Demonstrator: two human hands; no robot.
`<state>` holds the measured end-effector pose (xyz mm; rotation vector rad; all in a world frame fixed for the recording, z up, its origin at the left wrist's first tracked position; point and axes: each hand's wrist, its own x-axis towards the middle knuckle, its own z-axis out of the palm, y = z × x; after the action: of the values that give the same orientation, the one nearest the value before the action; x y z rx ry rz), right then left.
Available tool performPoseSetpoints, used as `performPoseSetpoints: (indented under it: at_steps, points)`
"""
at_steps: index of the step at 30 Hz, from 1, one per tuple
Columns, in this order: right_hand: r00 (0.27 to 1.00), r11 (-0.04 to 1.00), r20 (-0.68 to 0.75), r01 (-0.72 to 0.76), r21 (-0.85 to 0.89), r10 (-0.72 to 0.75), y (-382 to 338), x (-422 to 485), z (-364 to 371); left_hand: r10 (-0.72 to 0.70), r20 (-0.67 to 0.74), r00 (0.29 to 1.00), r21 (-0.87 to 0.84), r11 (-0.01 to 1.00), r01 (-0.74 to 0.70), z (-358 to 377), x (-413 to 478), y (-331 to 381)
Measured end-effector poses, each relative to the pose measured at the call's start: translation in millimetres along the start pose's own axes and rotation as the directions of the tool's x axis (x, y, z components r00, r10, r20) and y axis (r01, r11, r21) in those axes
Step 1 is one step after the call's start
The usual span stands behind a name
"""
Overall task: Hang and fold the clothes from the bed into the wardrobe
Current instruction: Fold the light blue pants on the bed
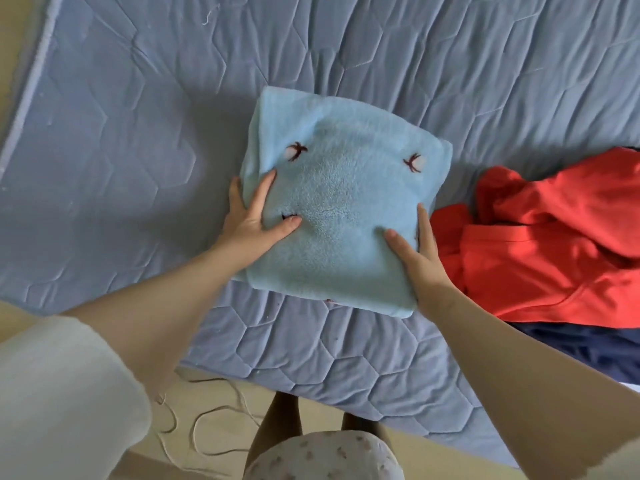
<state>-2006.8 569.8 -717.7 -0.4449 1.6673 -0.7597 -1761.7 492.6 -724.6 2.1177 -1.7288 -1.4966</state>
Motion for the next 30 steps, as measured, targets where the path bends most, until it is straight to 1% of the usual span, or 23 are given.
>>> performPoseSetpoints:
  at_steps: [3, 5, 7, 9, 11, 12, 15, 17, 18, 20, 22, 24, 25, 27, 29, 30]
  points:
    - [0.982, 0.974, 0.116, -0.167, 0.152, 0.150, -5.5, -15.2, -6.0, -0.037, 0.163, 0.986, -0.224, 0.972, 0.074, -7.8, -11.2, 6.2]
    - [0.949, 0.941, 0.191, -0.285, 0.184, 0.251, -14.2, -27.5, -10.5, -0.058, 0.279, 0.958, -0.356, 0.921, 0.160, -18.8, -22.9, 13.1]
    - [0.901, 0.901, 0.252, -0.400, 0.166, 0.354, -18.7, -40.7, -14.8, -0.092, 0.387, 0.918, -0.427, 0.864, 0.266, -31.9, -37.7, 14.2]
    - [0.855, 0.854, 0.283, -0.491, 0.172, 0.435, -17.7, -56.6, -18.2, -0.104, 0.489, 0.866, -0.505, 0.776, 0.378, -41.8, -57.1, 9.2]
    - [0.835, 0.821, 0.290, -0.532, 0.206, 0.468, -17.8, -72.4, -19.0, -0.096, 0.534, 0.840, -0.590, 0.669, 0.452, -47.3, -79.8, 3.5]
    - [0.831, 0.817, 0.290, -0.538, 0.206, 0.474, -19.9, -79.2, -18.4, -0.089, 0.535, 0.840, -0.626, 0.626, 0.465, -49.3, -90.9, 0.2]
    - [0.807, 0.794, 0.315, -0.572, 0.205, 0.500, -30.1, -95.4, -14.8, -0.086, 0.530, 0.844, -0.686, 0.542, 0.486, -58.4, -124.3, -7.4]
    - [0.778, 0.762, 0.353, -0.609, 0.218, 0.521, -42.1, -107.0, -9.8, -0.102, 0.525, 0.845, -0.736, 0.444, 0.511, -66.8, -145.0, -10.2]
    - [0.774, 0.761, 0.359, -0.612, 0.215, 0.521, -48.4, -111.3, -7.0, -0.110, 0.513, 0.851, -0.763, 0.395, 0.511, -71.2, -154.3, -11.2]
    - [0.785, 0.785, 0.369, -0.589, 0.192, 0.498, -66.1, -120.6, 2.0, -0.120, 0.459, 0.880, -0.811, 0.348, 0.471, -81.8, -172.5, -12.6]
    - [0.775, 0.794, 0.402, -0.586, 0.165, 0.488, -87.2, -130.2, 15.8, -0.115, 0.409, 0.905, -0.853, 0.305, 0.424, -94.8, -190.2, -13.0]
    - [0.759, 0.801, 0.452, -0.581, 0.144, 0.469, -112.1, -140.2, 33.0, -0.158, 0.360, 0.920, -0.897, 0.213, 0.388, -111.4, -208.6, -13.8]
    - [0.754, 0.810, 0.474, -0.571, 0.131, 0.454, -123.6, -143.5, 41.2, -0.200, 0.338, 0.920, -0.914, 0.165, 0.372, -118.3, -216.3, -14.4]
    - [0.755, 0.858, 0.521, -0.508, 0.081, 0.397, -154.6, -154.3, 61.7, -0.281, 0.300, 0.911, -0.935, 0.104, 0.340, -137.8, -234.0, -14.8]
    - [0.754, 0.895, 0.555, -0.444, 0.038, 0.351, -188.7, -167.3, 85.4, -0.297, 0.308, 0.904, -0.947, 0.000, 0.322, -161.2, -251.4, -16.7]
    - [0.754, 0.908, 0.570, -0.419, 0.034, 0.327, -205.7, -174.5, 99.8, -0.309, 0.294, 0.904, -0.953, -0.028, 0.301, -175.2, -260.0, -18.2]
